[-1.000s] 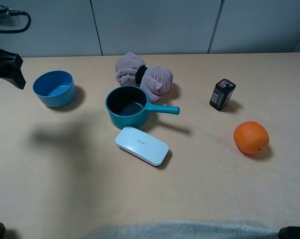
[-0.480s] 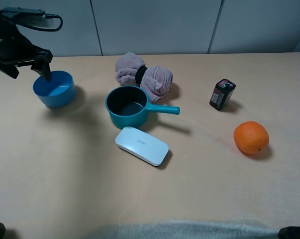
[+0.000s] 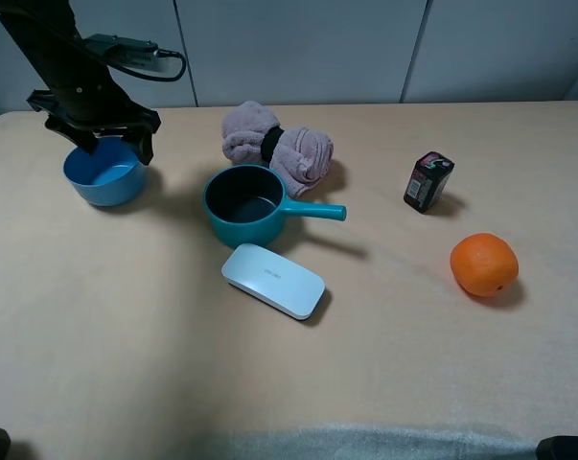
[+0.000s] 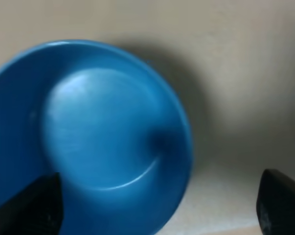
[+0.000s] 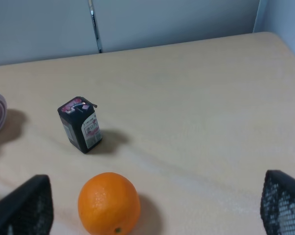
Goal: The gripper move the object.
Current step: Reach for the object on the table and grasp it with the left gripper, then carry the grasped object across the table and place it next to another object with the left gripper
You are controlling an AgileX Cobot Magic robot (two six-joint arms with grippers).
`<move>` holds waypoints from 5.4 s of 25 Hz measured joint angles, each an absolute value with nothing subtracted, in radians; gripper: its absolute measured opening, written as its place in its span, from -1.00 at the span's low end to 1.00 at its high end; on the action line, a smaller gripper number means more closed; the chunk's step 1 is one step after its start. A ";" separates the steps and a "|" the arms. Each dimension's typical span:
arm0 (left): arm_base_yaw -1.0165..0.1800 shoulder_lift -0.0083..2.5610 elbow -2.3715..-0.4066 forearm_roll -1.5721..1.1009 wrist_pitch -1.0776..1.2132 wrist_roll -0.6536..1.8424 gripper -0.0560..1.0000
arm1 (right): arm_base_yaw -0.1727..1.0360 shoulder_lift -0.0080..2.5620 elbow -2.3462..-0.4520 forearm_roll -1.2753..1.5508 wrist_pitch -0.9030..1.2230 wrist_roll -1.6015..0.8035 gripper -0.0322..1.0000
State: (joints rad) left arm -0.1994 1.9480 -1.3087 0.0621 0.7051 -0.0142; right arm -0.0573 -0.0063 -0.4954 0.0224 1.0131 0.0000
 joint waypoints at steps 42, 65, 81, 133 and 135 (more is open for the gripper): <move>-0.204 2.145 -1.334 0.059 0.575 -0.014 0.63 | -0.057 -0.006 -0.495 0.023 1.013 0.000 0.35; -0.204 2.145 -1.334 0.059 0.573 -0.014 0.11 | -0.057 -0.006 -0.495 0.023 1.013 0.000 0.35; -0.205 2.145 -1.334 0.060 0.581 -0.015 -0.76 | -0.057 -0.006 -0.495 0.023 1.013 0.000 0.35; -0.414 1.975 -1.457 0.062 0.860 0.061 -0.80 | -0.057 -0.006 -0.495 0.023 1.013 0.000 0.35; -0.437 1.964 -1.457 0.062 0.865 0.061 -0.80 | -0.057 -0.006 -0.495 0.023 1.013 0.000 0.35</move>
